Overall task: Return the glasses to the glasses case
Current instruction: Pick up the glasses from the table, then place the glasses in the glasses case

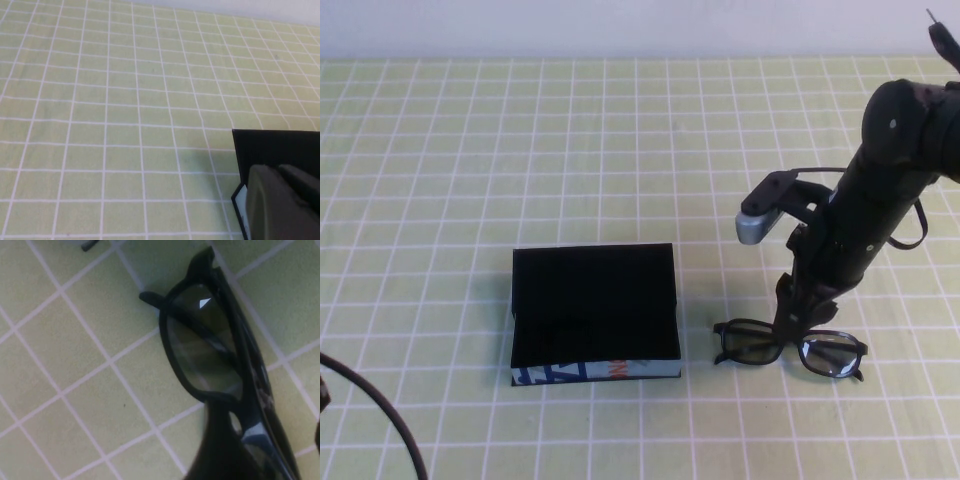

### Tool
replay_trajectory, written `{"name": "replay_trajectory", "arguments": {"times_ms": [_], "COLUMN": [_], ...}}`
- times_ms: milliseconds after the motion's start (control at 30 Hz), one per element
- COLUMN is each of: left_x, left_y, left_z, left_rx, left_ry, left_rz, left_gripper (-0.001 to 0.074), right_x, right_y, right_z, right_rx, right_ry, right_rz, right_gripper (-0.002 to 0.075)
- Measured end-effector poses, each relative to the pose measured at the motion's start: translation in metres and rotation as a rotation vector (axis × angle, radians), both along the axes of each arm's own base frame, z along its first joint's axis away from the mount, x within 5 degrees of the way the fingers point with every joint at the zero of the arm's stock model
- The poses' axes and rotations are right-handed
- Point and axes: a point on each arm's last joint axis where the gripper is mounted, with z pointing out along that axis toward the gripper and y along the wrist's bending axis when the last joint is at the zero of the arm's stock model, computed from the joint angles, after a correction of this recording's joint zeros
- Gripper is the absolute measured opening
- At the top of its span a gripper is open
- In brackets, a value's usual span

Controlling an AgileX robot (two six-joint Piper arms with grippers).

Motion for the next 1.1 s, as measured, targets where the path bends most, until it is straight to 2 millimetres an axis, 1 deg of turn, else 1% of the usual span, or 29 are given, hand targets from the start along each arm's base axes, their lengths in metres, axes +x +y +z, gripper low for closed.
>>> {"name": "replay_trajectory", "arguments": {"times_ms": [133, 200, 267, 367, 433, 500, 633, 733, 833, 933, 1033, 1100], "left_x": [0.0, 0.0, 0.0, 0.0, 0.0, 0.0, 0.0, 0.0, 0.0, 0.0, 0.0, 0.0], "left_y": [0.0, 0.0, 0.0, 0.0, 0.0, 0.0, 0.0, 0.0, 0.0, 0.0, 0.0, 0.0], "left_z": [0.0, 0.0, 0.0, 0.0, 0.0, 0.0, 0.0, 0.0, 0.0, 0.0, 0.0, 0.0], "left_rx": [0.0, 0.0, 0.0, 0.004, 0.008, 0.008, 0.008, 0.008, 0.008, 0.008, 0.008, 0.008], "left_ry": [0.0, 0.0, 0.0, -0.001, 0.0, 0.0, 0.0, 0.0, 0.0, 0.0, 0.0, 0.0], "left_rz": [0.0, 0.0, 0.0, 0.0, 0.0, 0.0, 0.0, 0.0, 0.0, 0.0, 0.0, 0.0], "left_gripper": [-0.0003, -0.0003, -0.0003, -0.0003, -0.0003, -0.0003, -0.0003, -0.0003, -0.0003, -0.0003, -0.0003, -0.0003], "right_x": [0.003, 0.004, 0.003, 0.001, 0.0, 0.002, 0.013, 0.02, 0.021, 0.016, 0.003, -0.008], "right_y": [0.002, 0.003, 0.004, 0.005, 0.005, 0.007, 0.013, 0.018, 0.028, 0.048, 0.077, 0.1], "right_z": [-0.013, -0.019, -0.022, -0.024, -0.023, -0.019, -0.002, 0.021, 0.05, 0.075, 0.092, 0.098], "right_rx": [0.003, 0.002, 0.007, 0.014, 0.019, 0.027, 0.07, 0.11, 0.146, 0.184, 0.218, 0.235], "right_ry": [0.028, 0.044, 0.074, 0.112, 0.126, 0.119, 0.061, -0.012, -0.098, -0.167, -0.228, -0.255], "right_rz": [-0.002, 0.0, -0.001, 0.002, 0.005, 0.007, 0.001, 0.005, 0.031, 0.088, 0.207, 0.301], "right_gripper": [0.0353, 0.0318, 0.0241, 0.0087, 0.0036, 0.0016, 0.0013, 0.0012, 0.0012, 0.0012, 0.0012, 0.0012]}}
